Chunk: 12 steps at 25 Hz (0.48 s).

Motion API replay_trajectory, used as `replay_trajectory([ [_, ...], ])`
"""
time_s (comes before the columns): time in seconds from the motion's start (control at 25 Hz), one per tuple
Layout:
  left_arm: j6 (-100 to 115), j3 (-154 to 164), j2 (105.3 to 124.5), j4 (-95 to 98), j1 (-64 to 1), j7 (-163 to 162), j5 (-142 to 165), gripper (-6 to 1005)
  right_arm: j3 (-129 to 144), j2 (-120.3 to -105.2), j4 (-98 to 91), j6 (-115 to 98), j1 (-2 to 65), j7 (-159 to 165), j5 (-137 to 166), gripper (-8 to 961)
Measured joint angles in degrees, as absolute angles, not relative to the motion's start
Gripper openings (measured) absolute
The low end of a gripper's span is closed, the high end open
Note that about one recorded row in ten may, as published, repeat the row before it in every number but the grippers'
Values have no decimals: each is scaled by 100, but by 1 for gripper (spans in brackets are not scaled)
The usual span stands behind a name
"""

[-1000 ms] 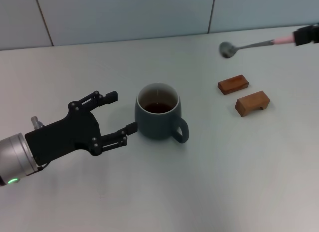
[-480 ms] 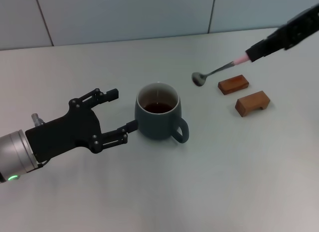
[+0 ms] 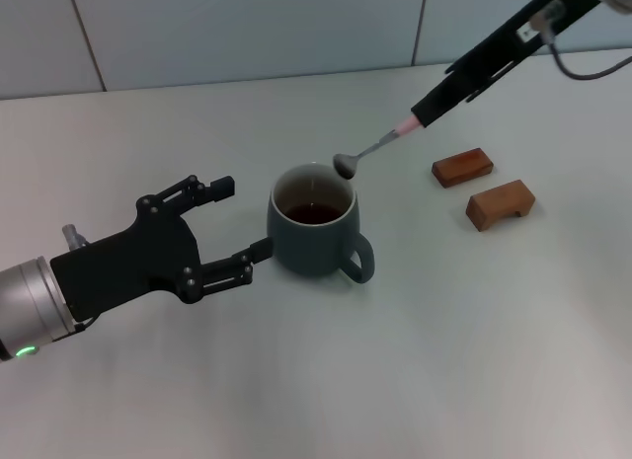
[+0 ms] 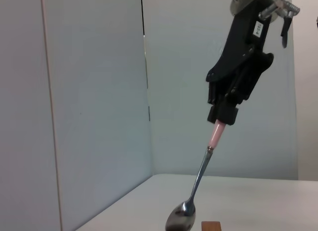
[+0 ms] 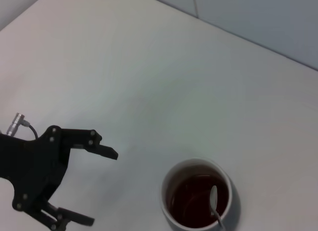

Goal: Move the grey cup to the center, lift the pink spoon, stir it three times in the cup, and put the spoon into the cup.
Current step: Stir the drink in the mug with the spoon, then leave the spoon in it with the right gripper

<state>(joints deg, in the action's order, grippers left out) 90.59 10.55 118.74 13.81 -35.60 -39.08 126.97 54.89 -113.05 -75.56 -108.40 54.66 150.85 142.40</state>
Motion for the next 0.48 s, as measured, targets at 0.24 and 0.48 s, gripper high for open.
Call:
replay_trajectory([
  [0.24, 8988, 1055, 11872, 1396, -3560, -3970, 12715, 840, 5818, -11316, -6852, -10392, 5715, 15025, 14312, 125],
  [0.48, 8854, 1054, 11865, 1408, -3580, -4000, 12729, 840, 6054, -11353, -6177, -9924, 5878, 14912, 14359, 125],
])
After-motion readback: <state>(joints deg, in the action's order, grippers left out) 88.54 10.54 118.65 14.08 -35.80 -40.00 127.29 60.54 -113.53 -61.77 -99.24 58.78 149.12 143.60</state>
